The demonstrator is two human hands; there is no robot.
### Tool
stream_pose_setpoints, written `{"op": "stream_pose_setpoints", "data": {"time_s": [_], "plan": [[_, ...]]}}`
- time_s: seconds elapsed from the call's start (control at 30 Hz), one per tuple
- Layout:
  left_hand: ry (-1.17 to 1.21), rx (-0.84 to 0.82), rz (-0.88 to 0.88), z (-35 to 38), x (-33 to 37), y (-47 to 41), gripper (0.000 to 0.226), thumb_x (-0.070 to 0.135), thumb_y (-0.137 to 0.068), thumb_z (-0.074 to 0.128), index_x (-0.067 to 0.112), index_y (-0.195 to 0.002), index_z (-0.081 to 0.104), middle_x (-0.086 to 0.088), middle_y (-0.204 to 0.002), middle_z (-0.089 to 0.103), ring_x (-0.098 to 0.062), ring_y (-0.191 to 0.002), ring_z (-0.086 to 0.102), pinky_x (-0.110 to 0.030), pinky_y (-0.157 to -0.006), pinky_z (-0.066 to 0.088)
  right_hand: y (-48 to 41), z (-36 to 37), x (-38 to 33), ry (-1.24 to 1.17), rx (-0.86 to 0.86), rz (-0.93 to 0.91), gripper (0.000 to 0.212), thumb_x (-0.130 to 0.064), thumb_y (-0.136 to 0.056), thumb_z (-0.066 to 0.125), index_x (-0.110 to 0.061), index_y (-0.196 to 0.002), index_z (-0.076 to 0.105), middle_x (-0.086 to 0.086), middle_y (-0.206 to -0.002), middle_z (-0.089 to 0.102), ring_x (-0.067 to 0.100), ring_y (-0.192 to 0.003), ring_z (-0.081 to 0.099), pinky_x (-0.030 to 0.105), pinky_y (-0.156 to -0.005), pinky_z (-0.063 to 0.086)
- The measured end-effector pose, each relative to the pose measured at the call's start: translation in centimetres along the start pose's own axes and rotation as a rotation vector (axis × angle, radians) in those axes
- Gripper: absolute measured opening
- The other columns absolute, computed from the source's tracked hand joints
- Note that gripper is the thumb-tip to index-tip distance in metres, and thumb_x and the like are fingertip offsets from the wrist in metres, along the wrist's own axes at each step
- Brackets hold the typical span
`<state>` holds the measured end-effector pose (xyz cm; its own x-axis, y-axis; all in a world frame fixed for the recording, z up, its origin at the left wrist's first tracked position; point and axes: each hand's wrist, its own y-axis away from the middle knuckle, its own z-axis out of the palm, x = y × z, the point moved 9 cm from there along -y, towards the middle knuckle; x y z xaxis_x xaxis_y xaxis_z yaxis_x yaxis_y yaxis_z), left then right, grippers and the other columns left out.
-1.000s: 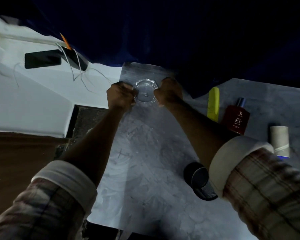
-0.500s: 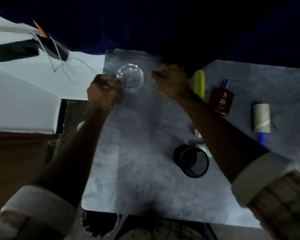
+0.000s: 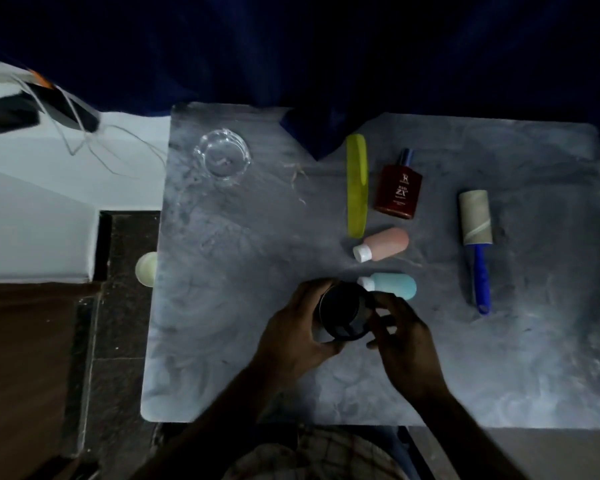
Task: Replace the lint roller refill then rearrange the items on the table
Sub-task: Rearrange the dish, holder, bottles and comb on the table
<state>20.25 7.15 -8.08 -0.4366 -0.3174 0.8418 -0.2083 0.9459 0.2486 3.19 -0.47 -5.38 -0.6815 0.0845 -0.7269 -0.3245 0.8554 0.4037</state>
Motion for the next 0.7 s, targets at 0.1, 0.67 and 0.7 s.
{"op": "stream_pose_setpoints", "data": {"time_s": [0.1, 0.67, 0.7], "plan": [[0.024, 0.115, -0.063, -2.5, -0.8, 0.1, 0.092, 0.053, -0.072, 0.091, 0.04, -0.153, 0.05, 0.018, -0.153, 0.059, 0.009, -0.135, 0.056, -0.019, -0.108, 0.056, -0.8, 1.8, -2.5, -0.125, -0.031, -0.049, 0.029, -0.037, -0.099, 0.059, -0.055, -0.121, 0.057, -0.021, -0.118, 0.064, 0.002, -0.092, 0.069, 0.024, -0.058, 0.062], [0.279, 0.684, -0.232, -17.7, -8.3, -3.8, 0.085, 0.043, -0.065, 0.102, 0.021, -0.139, 0.066, -0.005, -0.127, 0.081, -0.025, -0.117, 0.08, -0.057, -0.108, 0.062, -13.6, 13.8, -18.0, -0.001, -0.17, -0.279, 0.03, -0.018, -0.099, 0.056, -0.018, -0.127, 0.068, 0.011, -0.119, 0.072, 0.03, -0.106, 0.071, 0.048, -0.095, 0.056], [0.27, 0.705, -0.236, -17.5, -8.6, -3.4, 0.084, 0.043, -0.065, 0.103, 0.023, -0.138, 0.066, -0.003, -0.127, 0.081, -0.024, -0.117, 0.08, -0.056, -0.107, 0.063, -13.5, 14.0, -17.9, -0.004, -0.178, -0.279, 0.031, -0.018, -0.099, 0.055, -0.019, -0.127, 0.068, 0.012, -0.119, 0.072, 0.031, -0.105, 0.071, 0.049, -0.094, 0.057]]}}
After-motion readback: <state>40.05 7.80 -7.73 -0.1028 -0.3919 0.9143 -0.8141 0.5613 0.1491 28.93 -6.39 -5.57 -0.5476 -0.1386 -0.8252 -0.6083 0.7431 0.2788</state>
